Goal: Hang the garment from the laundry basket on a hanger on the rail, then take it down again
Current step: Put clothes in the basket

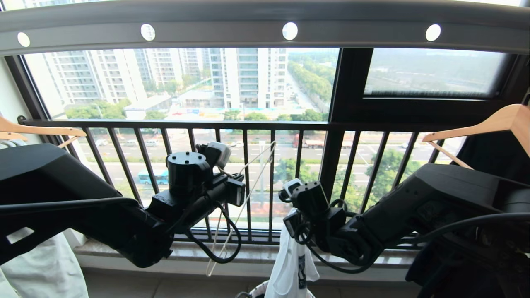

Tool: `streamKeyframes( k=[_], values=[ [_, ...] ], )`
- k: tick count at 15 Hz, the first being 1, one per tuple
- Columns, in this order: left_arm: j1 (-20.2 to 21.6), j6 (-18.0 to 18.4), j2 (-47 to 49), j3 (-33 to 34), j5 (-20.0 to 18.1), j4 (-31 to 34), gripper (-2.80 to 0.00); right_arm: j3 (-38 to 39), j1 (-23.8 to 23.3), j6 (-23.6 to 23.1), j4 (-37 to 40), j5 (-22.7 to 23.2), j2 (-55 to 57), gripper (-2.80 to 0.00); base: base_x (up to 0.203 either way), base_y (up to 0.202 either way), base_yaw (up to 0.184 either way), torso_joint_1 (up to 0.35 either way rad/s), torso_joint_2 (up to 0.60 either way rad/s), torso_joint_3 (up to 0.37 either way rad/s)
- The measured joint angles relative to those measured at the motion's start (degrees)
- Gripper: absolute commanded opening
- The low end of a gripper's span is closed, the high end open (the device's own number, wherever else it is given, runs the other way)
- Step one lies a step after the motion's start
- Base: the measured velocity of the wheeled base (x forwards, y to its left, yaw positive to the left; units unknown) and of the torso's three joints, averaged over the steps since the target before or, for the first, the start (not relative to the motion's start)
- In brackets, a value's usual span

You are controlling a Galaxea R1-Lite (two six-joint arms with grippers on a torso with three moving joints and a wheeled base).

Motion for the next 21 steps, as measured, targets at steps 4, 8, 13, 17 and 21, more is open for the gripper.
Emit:
streamKeyframes(
  k=[4, 8, 13, 17, 21],
  values=[
    [0.07, 0.26, -0.22, -0.93, 0.99, 2.71, -2.80, -0.55, 0.55, 0.02, 0.02, -0.07, 1.57, 0.00, 0.000, 0.000, 0.000, 0.000, 0.00, 0.000],
    [0.13, 0.28, -0.75, -1.27, 1.63, 2.97, -2.80, -0.72, 0.79, 0.06, 0.02, -0.05, 2.23, 0.00, 0.000, 0.000, 0.000, 0.000, 0.00, 0.000],
    [0.11, 0.34, -0.87, -1.27, 1.62, 3.05, -2.80, -0.74, 0.77, -0.36, 0.13, -0.16, 2.64, 0.00, 0.000, 0.000, 0.000, 0.000, 0.00, 0.000],
    [0.07, 0.52, -1.07, -1.10, 1.67, 3.02, -2.80, -0.57, 0.49, -4.49, 0.84, -0.33, 3.19, 0.00, 0.000, 0.000, 0.000, 0.000, 0.00, 0.000],
    [0.85, 1.27, -1.18, -1.14, 1.60, 3.04, -2.80, -4.84, -1.00, -10.01, 1.27, -0.24, 5.01, 0.00, 0.000, 0.000, 0.000, 0.000, 0.00, 0.000]
  ],
)
